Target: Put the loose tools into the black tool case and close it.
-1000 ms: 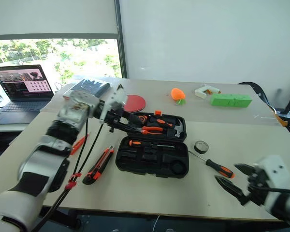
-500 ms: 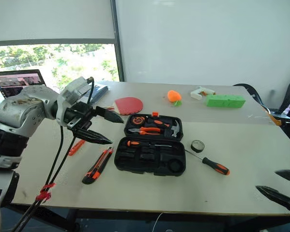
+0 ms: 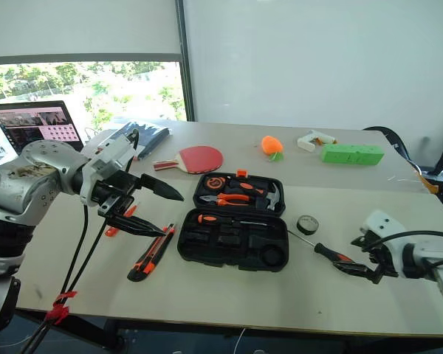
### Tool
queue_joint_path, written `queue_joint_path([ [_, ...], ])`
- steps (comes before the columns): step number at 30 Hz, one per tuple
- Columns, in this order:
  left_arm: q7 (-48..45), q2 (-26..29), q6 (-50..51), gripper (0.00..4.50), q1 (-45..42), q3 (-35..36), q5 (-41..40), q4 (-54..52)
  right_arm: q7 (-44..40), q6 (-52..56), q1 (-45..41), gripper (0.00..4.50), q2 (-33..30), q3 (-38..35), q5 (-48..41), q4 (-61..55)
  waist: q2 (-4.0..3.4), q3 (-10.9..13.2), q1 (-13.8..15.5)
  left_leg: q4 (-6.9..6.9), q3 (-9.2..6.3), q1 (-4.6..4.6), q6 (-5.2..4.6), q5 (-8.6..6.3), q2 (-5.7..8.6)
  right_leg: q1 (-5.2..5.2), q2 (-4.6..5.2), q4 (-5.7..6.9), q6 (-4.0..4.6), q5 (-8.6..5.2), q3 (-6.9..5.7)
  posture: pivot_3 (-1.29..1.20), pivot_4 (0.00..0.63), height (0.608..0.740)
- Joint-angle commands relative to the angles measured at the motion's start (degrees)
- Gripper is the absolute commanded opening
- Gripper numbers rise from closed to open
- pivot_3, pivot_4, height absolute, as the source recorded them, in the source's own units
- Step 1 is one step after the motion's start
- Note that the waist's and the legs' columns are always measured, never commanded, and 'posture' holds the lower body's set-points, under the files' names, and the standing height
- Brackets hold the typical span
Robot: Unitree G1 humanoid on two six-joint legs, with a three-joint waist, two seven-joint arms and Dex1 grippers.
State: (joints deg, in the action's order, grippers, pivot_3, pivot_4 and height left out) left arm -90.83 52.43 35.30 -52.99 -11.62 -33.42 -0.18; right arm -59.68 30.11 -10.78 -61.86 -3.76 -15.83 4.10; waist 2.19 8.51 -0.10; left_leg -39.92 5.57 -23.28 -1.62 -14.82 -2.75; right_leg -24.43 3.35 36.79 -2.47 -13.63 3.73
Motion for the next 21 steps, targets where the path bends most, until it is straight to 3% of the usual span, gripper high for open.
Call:
queue_joint_path([
  [1, 0.67, -0.09, -1.04, 4.48, -0.54, 2.08, 1.19, -0.58, -0.24, -1.29, -2.63, 4.25, 1.17, 1.80, 2.09, 3.15, 0.00, 0.00, 0.01, 0.00, 0.00, 0.00, 0.00, 0.00, 0.01, 0.00, 0.01, 0.01, 0.00, 0.00, 0.00, 0.00, 0.150, 0.736],
  [4, 0.70, -0.37, -1.52, 4.50, -0.42, 2.20, 1.99, -0.49, -0.90, -1.07, -3.75, 3.49, 2.11, 2.98, 2.66, 4.49, -0.01, 0.00, -0.04, 0.00, 0.00, 0.02, 0.00, 0.00, 0.01, 0.01, 0.00, 0.03, 0.00, 0.00, 0.00, 0.00, 0.150, 0.736],
  [5, 0.76, -0.56, -1.47, 4.50, -0.47, 2.32, 2.14, -0.42, -1.17, -1.44, -3.68, 2.99, 2.18, 3.18, 2.88, 4.63, -0.01, 0.00, -0.04, 0.00, 0.00, 0.02, 0.00, 0.00, 0.01, 0.00, 0.00, 0.04, 0.00, 0.00, 0.00, 0.00, 0.150, 0.736],
  [11, 1.06, -1.72, -1.99, 4.50, -0.75, 2.35, 3.11, 0.44, -2.13, -2.52, -0.82, 1.07, 1.70, 1.47, 2.81, 4.22, -0.01, 0.00, -0.03, -0.01, -0.01, 0.03, 0.00, 0.00, 0.01, 0.01, 0.00, 0.06, 0.00, 0.00, 0.00, 0.00, 0.150, 0.736],
  [21, -0.37, -2.26, -3.24, 4.50, -1.45, 2.45, 4.64, 1.92, -9.91, -1.61, 16.21, 1.01, -7.22, -14.96, -1.71, -3.46, -0.01, 0.00, 0.58, -0.06, -0.03, 0.02, -0.04, -0.03, 0.05, 0.10, 0.03, 0.01, -0.08, -0.04, 0.01, 0.00, 0.150, 0.736],
])
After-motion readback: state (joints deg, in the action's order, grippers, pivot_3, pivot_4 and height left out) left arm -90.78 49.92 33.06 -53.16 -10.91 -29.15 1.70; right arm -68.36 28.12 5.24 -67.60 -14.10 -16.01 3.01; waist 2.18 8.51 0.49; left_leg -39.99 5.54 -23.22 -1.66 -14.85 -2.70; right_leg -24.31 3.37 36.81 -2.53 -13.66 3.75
